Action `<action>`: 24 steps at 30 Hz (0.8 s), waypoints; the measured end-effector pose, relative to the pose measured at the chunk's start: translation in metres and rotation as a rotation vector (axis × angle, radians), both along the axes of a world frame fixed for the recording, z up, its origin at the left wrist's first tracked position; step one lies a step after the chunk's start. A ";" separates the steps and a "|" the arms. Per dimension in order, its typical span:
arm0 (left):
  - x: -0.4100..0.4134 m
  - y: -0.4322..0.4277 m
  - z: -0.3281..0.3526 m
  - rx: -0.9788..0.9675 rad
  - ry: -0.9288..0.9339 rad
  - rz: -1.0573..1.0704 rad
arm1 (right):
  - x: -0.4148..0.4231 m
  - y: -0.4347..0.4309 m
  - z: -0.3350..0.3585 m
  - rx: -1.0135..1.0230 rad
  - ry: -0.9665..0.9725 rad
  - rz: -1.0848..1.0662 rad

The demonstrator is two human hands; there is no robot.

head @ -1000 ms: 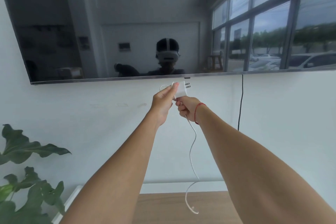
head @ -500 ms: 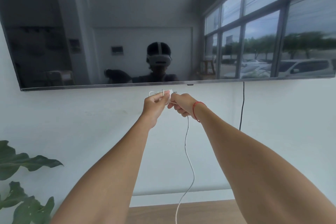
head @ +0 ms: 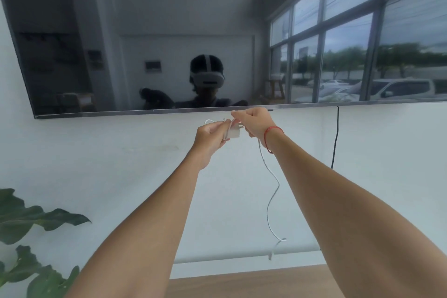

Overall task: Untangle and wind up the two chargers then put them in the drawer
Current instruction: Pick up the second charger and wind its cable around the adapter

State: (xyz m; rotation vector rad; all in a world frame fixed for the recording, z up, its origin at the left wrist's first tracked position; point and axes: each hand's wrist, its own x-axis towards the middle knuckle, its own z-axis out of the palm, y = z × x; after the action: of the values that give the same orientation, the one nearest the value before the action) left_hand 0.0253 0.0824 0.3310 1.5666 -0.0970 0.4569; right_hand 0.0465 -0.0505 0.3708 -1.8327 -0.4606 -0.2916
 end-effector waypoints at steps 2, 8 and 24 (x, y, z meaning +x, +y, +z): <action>-0.001 0.003 0.002 -0.027 0.010 -0.011 | -0.001 0.000 0.003 -0.013 -0.014 0.011; -0.002 0.001 0.010 0.145 0.001 -0.085 | -0.002 0.004 0.009 0.027 -0.078 0.005; -0.003 -0.005 0.025 -0.040 -0.032 -0.243 | 0.017 -0.009 0.021 0.151 -0.014 -0.079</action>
State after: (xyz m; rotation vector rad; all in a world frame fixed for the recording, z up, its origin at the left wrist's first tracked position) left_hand 0.0224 0.0777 0.3561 1.4860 -0.2971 0.2907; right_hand 0.0631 -0.0593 0.3921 -1.7045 -0.3661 -0.3832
